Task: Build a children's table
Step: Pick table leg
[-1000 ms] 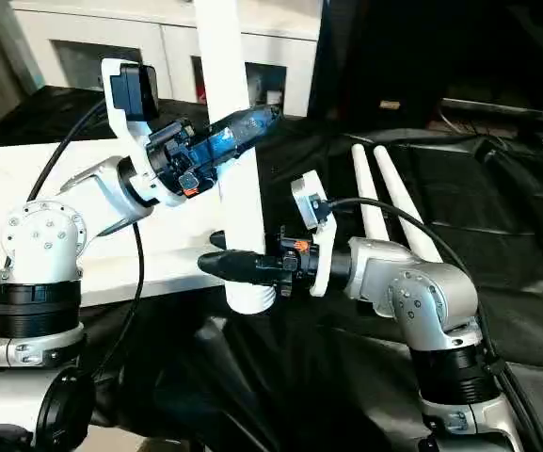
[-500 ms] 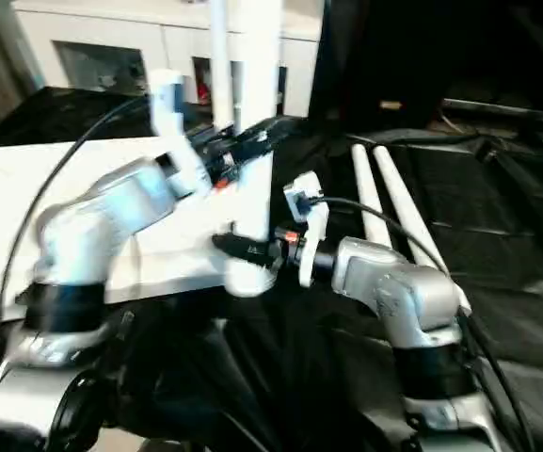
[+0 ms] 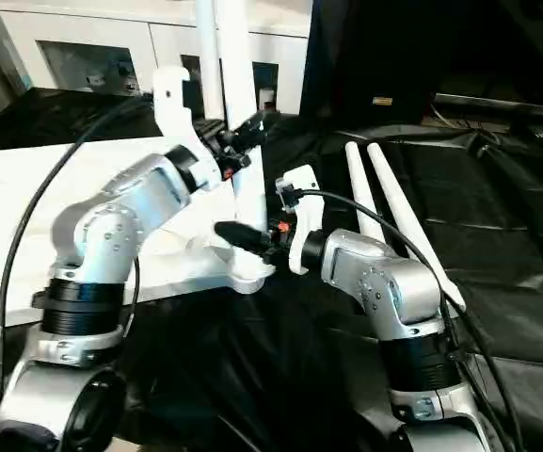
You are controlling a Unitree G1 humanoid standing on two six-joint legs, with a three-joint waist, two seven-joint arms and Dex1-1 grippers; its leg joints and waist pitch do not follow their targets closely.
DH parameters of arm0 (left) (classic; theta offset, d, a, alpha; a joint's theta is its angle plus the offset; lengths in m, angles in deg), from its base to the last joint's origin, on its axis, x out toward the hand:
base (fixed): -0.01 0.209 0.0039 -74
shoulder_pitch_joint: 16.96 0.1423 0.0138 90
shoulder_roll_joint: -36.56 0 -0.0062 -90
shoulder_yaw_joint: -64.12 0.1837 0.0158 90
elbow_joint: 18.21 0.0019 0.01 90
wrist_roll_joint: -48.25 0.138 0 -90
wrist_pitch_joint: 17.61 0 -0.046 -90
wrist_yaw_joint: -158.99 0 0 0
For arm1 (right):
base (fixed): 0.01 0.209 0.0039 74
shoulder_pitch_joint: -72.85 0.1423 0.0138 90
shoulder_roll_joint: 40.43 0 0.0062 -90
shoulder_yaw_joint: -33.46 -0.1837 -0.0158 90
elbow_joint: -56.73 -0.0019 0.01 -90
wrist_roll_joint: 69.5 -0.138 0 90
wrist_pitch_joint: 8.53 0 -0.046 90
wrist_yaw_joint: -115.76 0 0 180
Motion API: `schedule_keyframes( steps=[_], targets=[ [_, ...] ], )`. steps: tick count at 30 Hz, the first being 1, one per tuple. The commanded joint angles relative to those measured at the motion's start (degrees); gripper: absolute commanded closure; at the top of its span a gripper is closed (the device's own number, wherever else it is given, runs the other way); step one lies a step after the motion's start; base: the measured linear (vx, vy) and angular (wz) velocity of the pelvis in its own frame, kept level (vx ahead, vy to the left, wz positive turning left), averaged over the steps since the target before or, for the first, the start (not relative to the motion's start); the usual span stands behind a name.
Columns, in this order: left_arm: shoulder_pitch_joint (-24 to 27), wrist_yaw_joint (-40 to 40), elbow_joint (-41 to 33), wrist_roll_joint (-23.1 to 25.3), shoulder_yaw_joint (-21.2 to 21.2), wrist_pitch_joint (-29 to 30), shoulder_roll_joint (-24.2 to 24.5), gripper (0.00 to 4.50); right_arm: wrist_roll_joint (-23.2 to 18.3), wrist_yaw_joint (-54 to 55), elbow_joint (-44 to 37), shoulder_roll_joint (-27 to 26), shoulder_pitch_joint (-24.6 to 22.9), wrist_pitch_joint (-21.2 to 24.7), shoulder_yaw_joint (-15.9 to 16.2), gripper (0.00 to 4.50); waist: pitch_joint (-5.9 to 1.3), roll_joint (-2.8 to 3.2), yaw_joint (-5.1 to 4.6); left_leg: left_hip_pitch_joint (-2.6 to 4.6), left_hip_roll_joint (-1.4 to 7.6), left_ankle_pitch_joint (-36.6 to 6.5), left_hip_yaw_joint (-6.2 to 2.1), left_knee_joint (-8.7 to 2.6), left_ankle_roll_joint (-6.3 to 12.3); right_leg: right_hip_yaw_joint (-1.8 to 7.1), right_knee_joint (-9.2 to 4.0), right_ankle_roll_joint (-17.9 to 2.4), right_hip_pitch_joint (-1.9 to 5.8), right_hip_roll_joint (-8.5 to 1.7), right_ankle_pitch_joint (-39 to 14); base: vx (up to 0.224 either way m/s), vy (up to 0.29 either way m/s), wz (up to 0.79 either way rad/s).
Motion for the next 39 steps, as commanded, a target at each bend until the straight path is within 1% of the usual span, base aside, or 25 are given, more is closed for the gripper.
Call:
schedule_keyframes(
  steps=[1,2,5,6,8,10,11,13,14,16,17,18,19,24,25,27,28,29,31,32,33,34,37,38,39],
  targets=[
    [0.64,-4.81,-0.54,-1.31,1.95,0.23,1.02,2.65,-3.46,-3.72,-4.62,0.83,0.41,0.64,-0.66,1.37,-5.33,0.45,0.02,1.56,2.4,-14.19,-1.1,-4.13,-2.18,2.19,-4.49,-10.14,2.88,-3.09,-10.9,0.0,0.0,0.0],
    [0.64,-8.03,-0.76,-2.72,2.36,0.08,1.5,2.65,-4.06,-5.17,-4.99,1.97,0.21,0.94,-0.78,1.33,-5.39,0.58,0.1,1.63,2.44,-14.08,-1.04,-4.08,-2.19,2.26,-4.4,-10.16,2.81,-3.03,-10.59,0.0,0.0,0.0],
    [1.06,-14.01,-1.44,-5.07,2.88,-0.83,2.17,2.65,-5.16,-8.09,-5.45,3.93,-0.42,1.13,-0.93,1.32,-5.3,0.48,0.17,1.6,2.44,-14.58,-1.01,-4.14,-2.02,2.25,-4.47,-10.52,2.87,-3.1,-11.17,0.0,0.0,0.0],
    [1.21,-17.3,-1.76,-7.12,2.62,-0.4,2.31,2.65,-5.82,-9.39,-5.46,4.79,-0.66,1.48,-1.2,1.32,-5.31,0.08,0.11,1.54,2.43,-14.3,-0.92,-4.1,-1.89,2.27,-4.44,-10.62,2.96,-3.12,-11.01,0.0,0.0,0.0],
    [0.8,-23.6,-1.89,-12.83,0.9,2.91,2.64,2.66,-6.97,-11.78,-5.08,6.2,-0.86,2.09,-1.85,1.32,-5.38,-0.02,0.22,1.42,2.41,-12.96,-0.82,-3.95,-1.3,2.25,-4.11,-11.89,2.96,-3.2,-10.18,0.0,0.0,0.0],
    [0.6,-24.47,-1.81,-13.91,0.37,3.6,2.64,2.66,-7.26,-12.24,-4.93,6.43,-0.86,2.21,-1.9,1.32,-5.33,0.04,0.17,1.41,2.37,-13.1,-0.81,-3.89,-1.1,2.21,-4.09,-12.54,2.93,-3.15,-10.48,0.0,0.0,0.0],
    [0.55,-26.27,-2.32,-15.71,-0.46,3.75,2.58,2.66,-7.56,-13.13,-4.93,6.91,-0.96,2.52,-1.57,1.32,-5.27,0.01,0.14,1.43,2.38,-13.48,-0.83,-3.9,-1.12,2.22,-4.15,-12.47,2.93,-3.22,-11.28,0.0,0.0,0.0],
    [0.52,-28.35,-2.75,-17.74,-1.19,3.87,2.63,2.67,-7.84,-14.12,-4.91,7.55,-1.12,2.71,-1.1,1.59,-5.25,-0.35,0.08,1.32,2.33,-13.3,-0.8,-3.89,-0.88,2.23,-4.33,-12.06,3.14,-3.32,-12.64,0.0,0.0,0.0],
    [0.67,-29.76,-3.31,-19.3,-1.41,4.47,2.84,2.67,-7.85,-14.27,-4.74,7.7,-1.14,2.75,-0.84,1.69,-5.2,-0.23,0.12,1.41,2.38,-13.38,-0.82,-3.89,-0.92,2.24,-4.33,-11.93,3.03,-3.34,-13.19,0.0,0.0,0.0],
    [0.99,-31.34,-4.05,-20.94,-1.45,5.13,3.2,2.67,-7.96,-14.32,-4.64,7.69,-1.1,2.9,-0.5,1.76,-5.11,-0.71,0.09,1.47,2.44,-13.47,-0.77,-3.97,-0.86,2.27,-4.53,-11.22,2.86,-3.31,-15.34,0.0,0.0,0.0],
    [1.08,-31.8,-4.18,-21.22,-1.4,5.13,3.34,2.67,-8.04,-14.35,-4.66,7.66,-1.07,2.99,-0.42,1.89,-5.14,-0.36,0.16,1.6,2.55,-13.67,-0.85,-3.99,-1.07,2.28,-4.47,-11.07,2.71,-3.36,-15.99,0.0,0.0,0.0],
    [1.08,-31.8,-4.18,-21.22,-1.4,5.13,3.34,2.67,-8.04,-14.35,-4.66,7.66,-1.07,2.99,-0.42,1.99,-5.11,-0.36,0.14,1.56,2.53,-13.81,-0.85,-4.0,-1.16,2.27,-4.54,-10.9,2.69,-3.32,-16.24,0.0,0.0,0.0],
    [1.14,-31.98,-4.29,-21.2,-1.33,5.12,3.49,2.67,-8.14,-14.44,-4.61,7.57,-0.92,3.12,-0.36,2.05,-5.11,-0.72,0.09,1.56,2.57,-13.96,-0.83,-4.08,-1.35,2.28,-4.59,-10.59,2.69,-3.3,-16.45,0.0,0.0,0.0],
    [1.38,-30.05,-4.58,-20.55,-1.97,4.87,3.3,2.68,-6.25,-13.3,-3.02,6.89,-0.14,1.73,0.5,2.44,-5.1,-0.37,0.26,1.57,2.56,-14.27,-0.89,-4.12,-1.97,2.35,-4.6,-9.93,2.56,-3.38,-17.13,0.0,0.0,0.0],
    [1.17,-28.36,-4.0,-19.15,-1.91,4.11,3.05,2.33,-5.76,-13.01,-2.8,6.78,-0.07,1.04,0.56,2.44,-5.18,-0.12,0.31,1.56,2.57,-14.3,-0.98,-4.17,-2.23,2.32,-4.51,-9.81,2.62,-3.39,-16.85,0.0,0.0,0.0],
    [0.76,-26.17,-2.83,-17.58,-1.81,3.52,2.72,1.95,-5.04,-12.28,-2.63,6.52,-0.04,0.03,0.61,2.6,-5.22,-0.34,0.3,1.57,2.57,-14.17,-0.91,-4.13,-2.37,2.37,-4.51,-9.83,2.6,-3.37,-15.91,0.0,0.0,0.0],
    [0.6,-24.69,-2.17,-15.63,-1.31,2.27,2.66,1.95,-4.75,-11.74,-2.57,6.38,-0.03,-0.41,0.63,2.6,-5.2,-0.27,0.3,1.48,2.61,-13.96,-0.96,-4.18,-2.53,2.38,-4.51,-9.78,2.56,-3.32,-15.26,0.0,0.0,0.0],
    [0.16,-20.59,-0.86,-11.46,-0.27,0.37,2.45,1.82,-4.05,-10.71,-2.51,6.14,-0.01,-1.31,0.74,2.62,-5.28,-0.43,0.38,1.5,2.62,-13.62,-0.98,-4.18,-2.55,2.36,-4.49,-9.59,2.68,-3.34,-14.76,0.0,0.0,0.0],
    [0.07,-19.57,-0.61,-10.4,0.01,-0.11,2.39,1.67,-3.91,-10.51,-2.5,6.11,-0.01,-1.48,0.75,2.63,-5.3,-0.49,0.42,1.47,2.47,-13.12,-0.91,-4.13,-2.4,2.39,-4.53,-9.01,2.8,-3.33,-14.57,0.0,0.0,0.0],
    [0.07,-19.57,-0.61,-10.4,0.01,-0.11,2.39,1.86,-3.91,-10.51,-2.5,6.11,-0.01,-1.48,0.75,2.63,-5.33,-0.48,0.45,1.41,2.52,-12.89,-0.98,-4.14,-2.3,2.36,-4.44,-8.93,2.88,-3.37,-14.47,0.0,0.0,0.0],
    [-0.33,-16.31,0.33,-8.69,-0.34,-0.94,1.78,2.05,-3.7,-9.85,-2.24,5.69,0.18,-1.7,0.72,2.63,-5.36,-0.69,0.42,1.35,2.5,-12.47,-0.9,-4.06,-2.13,2.35,-4.39,-9.05,2.88,-3.31,-13.81,0.0,0.0,0.0],
    [-0.65,-13.22,0.8,-7.11,-0.72,-1.6,1.34,2.15,-3.54,-9.33,-1.97,5.29,0.45,-1.82,0.79,2.64,-5.35,-0.65,0.43,1.33,2.48,-12.08,-0.92,-4.0,-1.89,2.36,-4.41,-9.08,2.88,-3.34,-13.3,0.0,0.0,0.0],
    [-0.86,-11.31,1.05,-6.22,-1.08,-1.72,1.05,2.06,-3.34,-8.92,-1.64,4.97,0.76,-2.01,0.96,2.64,-5.43,-0.88,0.4,1.23,2.45,-10.67,-0.84,-3.84,-1.31,2.29,-4.15,-9.55,2.94,-3.31,-12.31,0.0,0.0,0.0],
    [-0.91,-10.44,1.0,-5.66,-1.14,-1.71,1.0,2.47,-3.14,-8.78,-1.29,4.81,1.03,-2.26,1.14,2.64,-5.43,-0.99,0.39,1.25,2.46,-10.63,-0.83,-3.82,-1.2,2.29,-4.21,-9.66,2.93,-3.33,-12.24,0.0,0.0,0.0],
    [-0.85,-10.36,0.79,-5.61,-1.07,-1.56,1.1,2.56,-2.97,-8.84,-1.07,4.74,1.18,-2.46,1.27,2.64,-5.43,-0.91,0.35,1.18,2.42,-10.42,-0.84,-3.81,-1.05,2.27,-4.17,-9.76,2.96,-3.3,-12.02,0.0,0.0,0.0]
  ],
)
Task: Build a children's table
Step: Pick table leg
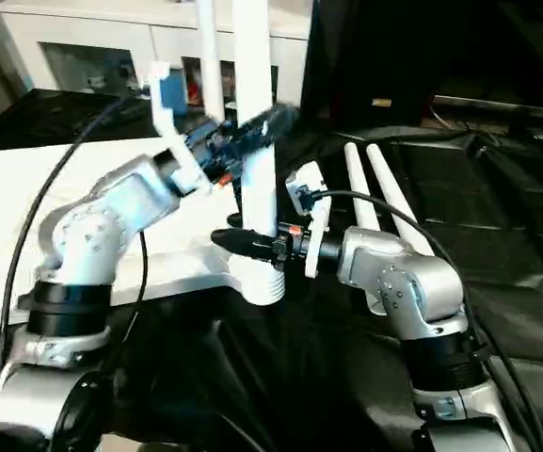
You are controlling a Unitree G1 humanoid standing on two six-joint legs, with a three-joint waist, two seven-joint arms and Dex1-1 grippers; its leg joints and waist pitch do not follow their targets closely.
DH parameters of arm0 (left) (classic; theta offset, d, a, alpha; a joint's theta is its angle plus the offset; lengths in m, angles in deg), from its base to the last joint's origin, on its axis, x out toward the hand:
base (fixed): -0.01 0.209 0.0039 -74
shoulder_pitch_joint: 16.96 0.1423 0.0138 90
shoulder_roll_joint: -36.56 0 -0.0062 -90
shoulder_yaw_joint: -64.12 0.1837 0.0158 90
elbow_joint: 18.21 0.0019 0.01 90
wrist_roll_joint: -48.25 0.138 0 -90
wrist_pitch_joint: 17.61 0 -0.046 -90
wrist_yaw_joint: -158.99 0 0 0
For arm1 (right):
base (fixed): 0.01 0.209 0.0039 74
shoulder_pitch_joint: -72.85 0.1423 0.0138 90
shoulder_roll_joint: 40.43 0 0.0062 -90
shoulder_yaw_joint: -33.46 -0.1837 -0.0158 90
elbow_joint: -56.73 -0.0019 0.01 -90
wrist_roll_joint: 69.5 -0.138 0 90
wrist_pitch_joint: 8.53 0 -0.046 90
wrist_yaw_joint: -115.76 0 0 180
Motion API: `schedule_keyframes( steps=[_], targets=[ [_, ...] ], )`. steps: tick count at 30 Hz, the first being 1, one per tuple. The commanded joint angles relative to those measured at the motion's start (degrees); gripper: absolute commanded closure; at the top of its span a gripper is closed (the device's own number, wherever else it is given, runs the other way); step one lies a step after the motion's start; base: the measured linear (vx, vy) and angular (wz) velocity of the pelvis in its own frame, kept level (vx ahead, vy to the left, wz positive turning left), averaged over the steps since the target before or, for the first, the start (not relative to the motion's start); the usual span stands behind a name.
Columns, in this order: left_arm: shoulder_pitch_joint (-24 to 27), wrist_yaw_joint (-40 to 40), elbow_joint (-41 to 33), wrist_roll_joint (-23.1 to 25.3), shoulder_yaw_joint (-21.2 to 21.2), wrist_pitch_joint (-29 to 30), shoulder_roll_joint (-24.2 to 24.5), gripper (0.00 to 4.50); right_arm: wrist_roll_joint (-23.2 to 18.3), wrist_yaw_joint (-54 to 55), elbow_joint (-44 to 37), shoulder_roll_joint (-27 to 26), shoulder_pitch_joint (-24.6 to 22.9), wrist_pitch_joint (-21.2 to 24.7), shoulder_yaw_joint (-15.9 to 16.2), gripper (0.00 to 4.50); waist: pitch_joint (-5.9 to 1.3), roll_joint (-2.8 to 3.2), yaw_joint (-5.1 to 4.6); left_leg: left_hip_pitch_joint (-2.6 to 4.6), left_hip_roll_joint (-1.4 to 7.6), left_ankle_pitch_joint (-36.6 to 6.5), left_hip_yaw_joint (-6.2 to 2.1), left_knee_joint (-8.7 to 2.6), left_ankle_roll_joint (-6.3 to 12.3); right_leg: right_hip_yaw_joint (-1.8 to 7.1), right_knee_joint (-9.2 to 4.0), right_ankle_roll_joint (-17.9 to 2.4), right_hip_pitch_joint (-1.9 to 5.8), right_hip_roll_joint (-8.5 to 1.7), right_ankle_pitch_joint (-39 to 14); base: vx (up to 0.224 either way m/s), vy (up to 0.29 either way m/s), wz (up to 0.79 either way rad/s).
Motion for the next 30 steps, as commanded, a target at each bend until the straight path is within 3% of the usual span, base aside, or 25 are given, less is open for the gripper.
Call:
schedule_keyframes(
  steps=[1,5,6,14,15,23,30],
  targets=[
    [-0.88,1.72,0.51,1.28,-0.29,-0.33,0.3,2.48,0.31,-0.25,-0.5,-0.11,1.16,-1.27,0.33,2.64,-5.38,-0.75,0.19,1.2,2.4,-10.34,-0.81,-3.82,-0.91,2.25,-4.37,-9.83,2.87,-3.27,-12.21,0.0,0.0,0.0],
    [-0.87,0.0,-0.49,1.67,1.21,-0.68,1.49,2.7,3.04,-0.24,1.26,-0.27,2.17,-5.05,0.98,2.64,-5.32,-0.85,0.25,1.21,2.45,-11.06,-0.78,-3.83,-1.05,2.26,-4.5,-9.69,2.76,-3.4,-13.58,0.0,0.0,0.0],
    [-0.85,-0.45,-0.99,2.02,1.77,-0.52,1.92,2.68,3.58,-0.36,2.35,-0.71,2.48,-6.68,0.82,2.29,-5.29,-0.78,0.2,1.21,2.48,-11.35,-0.8,-3.89,-1.21,2.26,-4.46,-9.66,2.77,-3.41,-13.94,0.0,0.0,0.0],
    [-1.72,-1.06,-0.68,3.71,3.61,-0.17,3.17,2.73,1.01,-4.26,3.11,2.07,3.73,-2.77,0.32,1.53,-5.29,-0.77,0.35,1.38,2.54,-11.35,-0.8,-3.88,-0.86,2.35,-4.38,-9.34,2.82,-3.29,-13.61,0.0,0.0,0.0],
    [-1.94,-1.32,-0.59,3.89,3.96,-0.01,3.47,2.73,0.93,-6.22,3.08,3.56,4.03,-1.96,0.88,1.53,-5.29,-1.13,0.24,1.26,2.48,-11.05,-0.75,-3.9,-0.73,2.32,-4.4,-9.34,2.88,-3.22,-13.27,0.0,0.0,0.0],
    [-2.36,-1.03,-0.26,3.77,4.04,0.49,3.85,2.73,0.41,-10.86,2.2,7.13,4.09,0.26,2.6,1.53,-5.26,-1.5,0.29,1.21,2.41,-9.89,-0.64,-3.6,0.14,2.25,-4.32,-10.4,2.9,-3.34,-12.83,0.0,0.0,0.0],
    [-2.48,-1.0,-0.76,2.42,3.56,1.32,3.15,2.73,1.69,-10.3,4.19,5.9,4.19,-0.72,3.61,1.53,-5.22,-1.46,0.25,1.21,2.44,-10.32,-0.71,-3.6,-0.06,2.22,-4.41,-10.23,2.82,-3.38,-14.37,0.0,0.0,0.0]
  ],
)
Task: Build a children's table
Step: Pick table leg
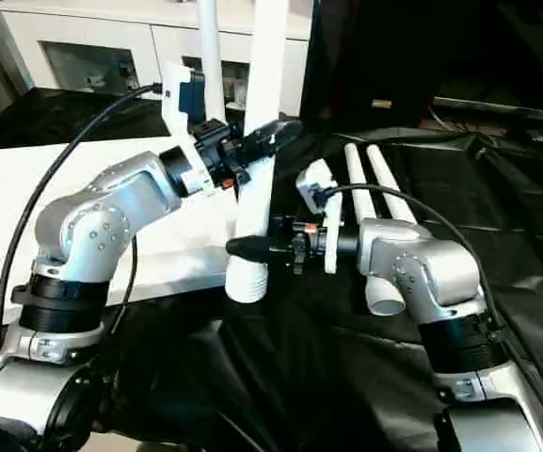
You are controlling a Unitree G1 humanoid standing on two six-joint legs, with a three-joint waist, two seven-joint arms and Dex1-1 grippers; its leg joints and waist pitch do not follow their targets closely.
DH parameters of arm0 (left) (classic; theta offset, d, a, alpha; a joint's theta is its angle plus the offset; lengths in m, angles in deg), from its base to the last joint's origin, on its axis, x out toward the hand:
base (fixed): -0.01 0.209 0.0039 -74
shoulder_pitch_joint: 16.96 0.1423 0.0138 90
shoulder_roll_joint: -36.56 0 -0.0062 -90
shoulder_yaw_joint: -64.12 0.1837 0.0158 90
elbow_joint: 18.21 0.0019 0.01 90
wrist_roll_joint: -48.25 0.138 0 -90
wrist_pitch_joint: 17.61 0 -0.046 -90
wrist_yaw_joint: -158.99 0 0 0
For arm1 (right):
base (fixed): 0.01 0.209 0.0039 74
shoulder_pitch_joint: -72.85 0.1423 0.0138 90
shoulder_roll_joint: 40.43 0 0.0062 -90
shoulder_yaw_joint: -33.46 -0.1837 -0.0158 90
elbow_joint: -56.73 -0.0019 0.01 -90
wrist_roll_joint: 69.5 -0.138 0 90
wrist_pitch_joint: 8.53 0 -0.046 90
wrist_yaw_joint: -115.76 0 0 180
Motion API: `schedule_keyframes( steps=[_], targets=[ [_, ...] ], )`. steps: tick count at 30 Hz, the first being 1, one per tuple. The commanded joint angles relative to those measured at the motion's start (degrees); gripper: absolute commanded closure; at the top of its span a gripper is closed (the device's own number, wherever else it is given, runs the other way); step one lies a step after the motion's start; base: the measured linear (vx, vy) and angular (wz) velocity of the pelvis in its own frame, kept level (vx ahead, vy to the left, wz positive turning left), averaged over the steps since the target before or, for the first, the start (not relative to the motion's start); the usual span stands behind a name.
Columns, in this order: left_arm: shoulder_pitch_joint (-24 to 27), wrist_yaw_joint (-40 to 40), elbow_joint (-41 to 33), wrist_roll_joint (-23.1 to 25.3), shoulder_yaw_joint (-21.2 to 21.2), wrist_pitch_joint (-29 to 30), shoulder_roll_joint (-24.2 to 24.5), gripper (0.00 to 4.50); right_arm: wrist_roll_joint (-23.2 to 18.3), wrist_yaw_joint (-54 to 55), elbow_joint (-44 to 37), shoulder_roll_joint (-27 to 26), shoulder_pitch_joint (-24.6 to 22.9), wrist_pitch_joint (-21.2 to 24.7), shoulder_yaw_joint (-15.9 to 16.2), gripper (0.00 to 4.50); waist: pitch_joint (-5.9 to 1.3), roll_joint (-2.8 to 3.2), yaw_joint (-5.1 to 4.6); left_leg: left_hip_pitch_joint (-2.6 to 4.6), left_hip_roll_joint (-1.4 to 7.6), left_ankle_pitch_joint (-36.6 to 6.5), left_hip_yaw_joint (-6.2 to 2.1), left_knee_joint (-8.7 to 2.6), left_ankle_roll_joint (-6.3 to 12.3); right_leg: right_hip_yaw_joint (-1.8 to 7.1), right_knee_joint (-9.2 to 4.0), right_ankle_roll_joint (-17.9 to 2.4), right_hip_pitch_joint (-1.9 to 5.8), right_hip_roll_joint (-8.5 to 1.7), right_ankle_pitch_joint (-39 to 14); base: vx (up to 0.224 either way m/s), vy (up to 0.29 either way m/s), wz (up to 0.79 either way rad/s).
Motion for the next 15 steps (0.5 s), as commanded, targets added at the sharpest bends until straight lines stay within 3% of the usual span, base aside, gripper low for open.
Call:
schedule_keyframes(
  steps=[1,10,15],
  targets=[
    [-1.54,0.19,-0.25,-1.06,-0.79,0.7,-0.42,2.73,0.51,-0.73,0.19,-0.53,0.53,-0.34,1.31,1.53,-5.23,-0.91,0.2,1.23,2.46,-10.23,-0.75,-3.65,-0.16,2.21,-4.39,-10.42,2.78,-3.34,-13.65,0.0,0.0,0.0],
    [-2.32,0.38,0.13,-2.67,-2.24,1.55,-0.87,2.73,1.6,0.35,2.3,-1.83,0.26,-1.75,1.56,1.53,-5.27,-0.75,0.31,1.26,2.47,-10.62,-0.79,-3.67,-0.32,2.16,-4.23,-11.43,2.87,-3.31,-12.03,0.0,0.0,0.0],
    [-2.04,-0.53,-0.57,-2.97,-1.86,1.94,-0.53,2.73,1.91,0.69,2.89,-2.41,0.27,-2.19,1.31,1.53,-5.22,-0.84,0.28,1.24,2.42,-11.04,-0.78,-3.71,-0.44,2.2,-4.33,-10.95,2.89,-3.37,-13.23,0.0,0.0,0.0]
  ],
)
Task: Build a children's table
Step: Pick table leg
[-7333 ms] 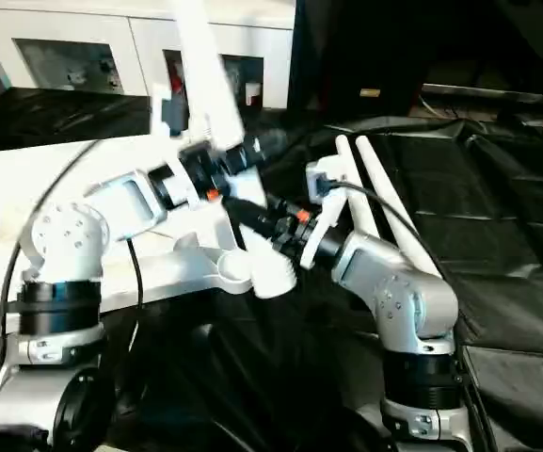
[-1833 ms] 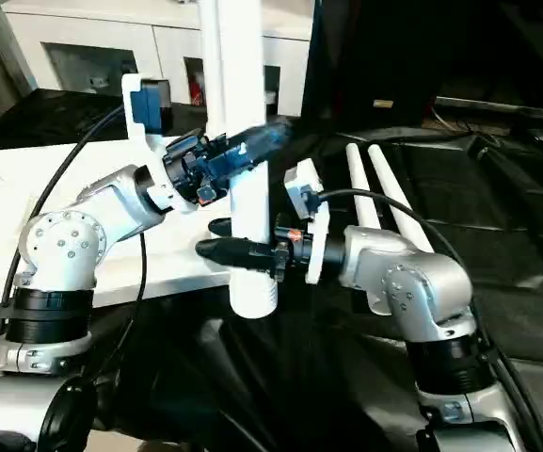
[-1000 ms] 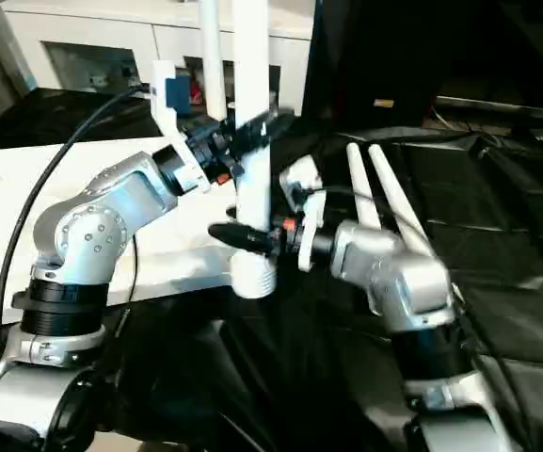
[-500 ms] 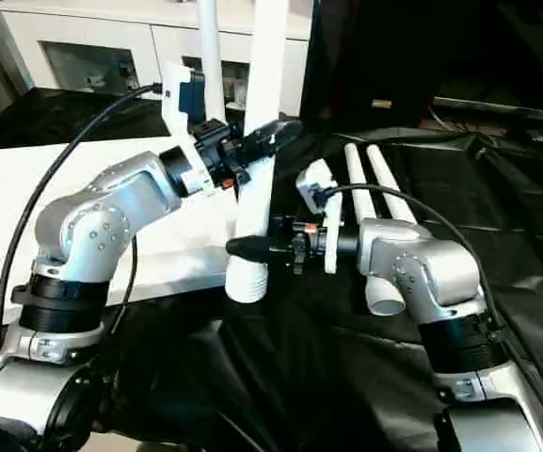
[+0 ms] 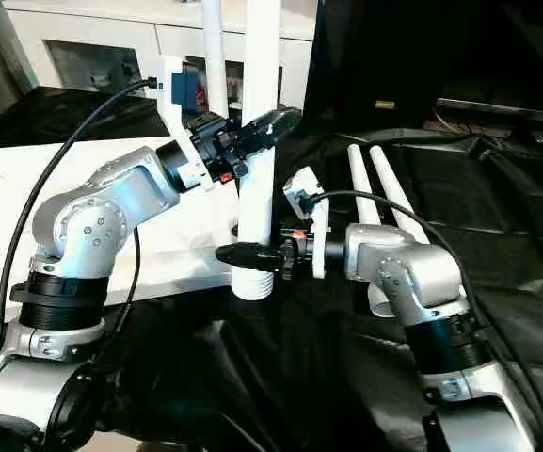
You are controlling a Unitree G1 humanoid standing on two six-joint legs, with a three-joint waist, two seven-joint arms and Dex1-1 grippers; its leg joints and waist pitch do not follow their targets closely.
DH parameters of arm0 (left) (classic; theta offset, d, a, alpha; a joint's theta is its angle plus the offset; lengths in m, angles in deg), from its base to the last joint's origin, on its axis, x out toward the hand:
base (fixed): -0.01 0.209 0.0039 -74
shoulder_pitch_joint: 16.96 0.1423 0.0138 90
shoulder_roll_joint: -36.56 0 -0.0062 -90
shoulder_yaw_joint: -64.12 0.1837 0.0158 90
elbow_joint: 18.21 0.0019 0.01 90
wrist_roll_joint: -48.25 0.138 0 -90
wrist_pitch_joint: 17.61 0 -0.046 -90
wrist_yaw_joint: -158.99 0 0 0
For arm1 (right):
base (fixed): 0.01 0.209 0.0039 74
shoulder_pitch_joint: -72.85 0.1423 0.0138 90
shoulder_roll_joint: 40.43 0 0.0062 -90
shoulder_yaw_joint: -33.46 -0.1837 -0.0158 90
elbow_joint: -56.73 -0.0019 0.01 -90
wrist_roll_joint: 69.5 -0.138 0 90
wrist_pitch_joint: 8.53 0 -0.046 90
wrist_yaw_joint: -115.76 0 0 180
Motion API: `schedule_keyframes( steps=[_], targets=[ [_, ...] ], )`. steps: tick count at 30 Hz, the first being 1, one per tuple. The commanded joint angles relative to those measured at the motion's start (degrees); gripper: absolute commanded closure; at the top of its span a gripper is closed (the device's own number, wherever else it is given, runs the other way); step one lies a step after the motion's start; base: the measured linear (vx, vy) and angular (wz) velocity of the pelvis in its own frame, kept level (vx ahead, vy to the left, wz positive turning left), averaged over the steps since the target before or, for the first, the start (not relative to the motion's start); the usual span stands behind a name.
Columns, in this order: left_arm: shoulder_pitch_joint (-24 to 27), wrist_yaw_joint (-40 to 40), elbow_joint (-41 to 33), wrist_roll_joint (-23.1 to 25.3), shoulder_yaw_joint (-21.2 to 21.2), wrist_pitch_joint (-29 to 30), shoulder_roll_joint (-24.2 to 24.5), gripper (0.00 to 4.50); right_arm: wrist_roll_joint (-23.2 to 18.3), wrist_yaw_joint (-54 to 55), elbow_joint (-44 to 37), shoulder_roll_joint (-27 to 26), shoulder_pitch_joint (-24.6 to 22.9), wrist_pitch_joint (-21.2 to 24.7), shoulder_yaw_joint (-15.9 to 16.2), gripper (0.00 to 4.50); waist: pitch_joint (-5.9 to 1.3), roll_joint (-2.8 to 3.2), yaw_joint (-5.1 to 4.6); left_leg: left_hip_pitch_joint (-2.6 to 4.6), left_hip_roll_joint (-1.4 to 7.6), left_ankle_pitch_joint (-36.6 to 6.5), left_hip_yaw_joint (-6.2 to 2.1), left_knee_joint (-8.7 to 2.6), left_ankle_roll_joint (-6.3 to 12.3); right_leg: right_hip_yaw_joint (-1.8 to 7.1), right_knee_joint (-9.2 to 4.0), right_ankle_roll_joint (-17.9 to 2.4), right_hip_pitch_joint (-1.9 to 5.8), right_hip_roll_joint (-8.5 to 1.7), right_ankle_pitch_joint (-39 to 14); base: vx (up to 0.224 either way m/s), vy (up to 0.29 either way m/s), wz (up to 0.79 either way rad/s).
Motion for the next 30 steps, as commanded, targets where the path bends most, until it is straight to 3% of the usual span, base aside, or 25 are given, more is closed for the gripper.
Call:
schedule_keyframes(
  steps=[1,14,23,30],
  targets=[
    [-1.19,-0.55,-0.78,-0.87,0.25,0.55,0.26,2.73,0.18,0.42,0.61,0.12,0.38,-0.69,-0.49,1.53,-5.22,-0.75,0.18,1.35,2.48,-11.15,-0.8,-3.76,-0.47,2.2,-4.36,-10.91,2.8,-3.36,-13.32,0.0,0.0,0.0],
    [-0.86,-1.3,0.28,-0.43,0.11,0.35,0.65,2.73,0.59,-0.2,0.55,0.59,0.41,-0.67,-0.8,1.53,-5.35,-0.89,0.11,1.3,2.46,-10.48,-0.75,-3.69,-0.44,2.21,-4.21,-10.95,2.93,-3.31,-12.25,0.0,0.0,0.0],
    [-0.62,-1.93,-0.13,-0.7,0.53,0.56,0.84,2.73,0.8,-0.07,1.11,0.3,0.48,-0.67,-0.66,2.41,-5.37,-0.87,0.16,1.25,2.45,-10.13,-0.75,-3.66,-0.27,2.22,-4.17,-10.95,2.93,-3.35,-12.17,0.0,0.0,0.0],
    [-0.81,0.62,0.68,1.08,0.13,-0.17,0.62,2.73,1.01,0.04,1.4,-0.26,0.45,-1.03,-0.55,2.57,-5.41,-0.78,0.2,1.31,2.45,-10.11,-0.75,-3.63,-0.25,2.21,-4.08,-11.3,2.92,-3.33,-11.53,0.0,0.0,0.0]
  ],
)
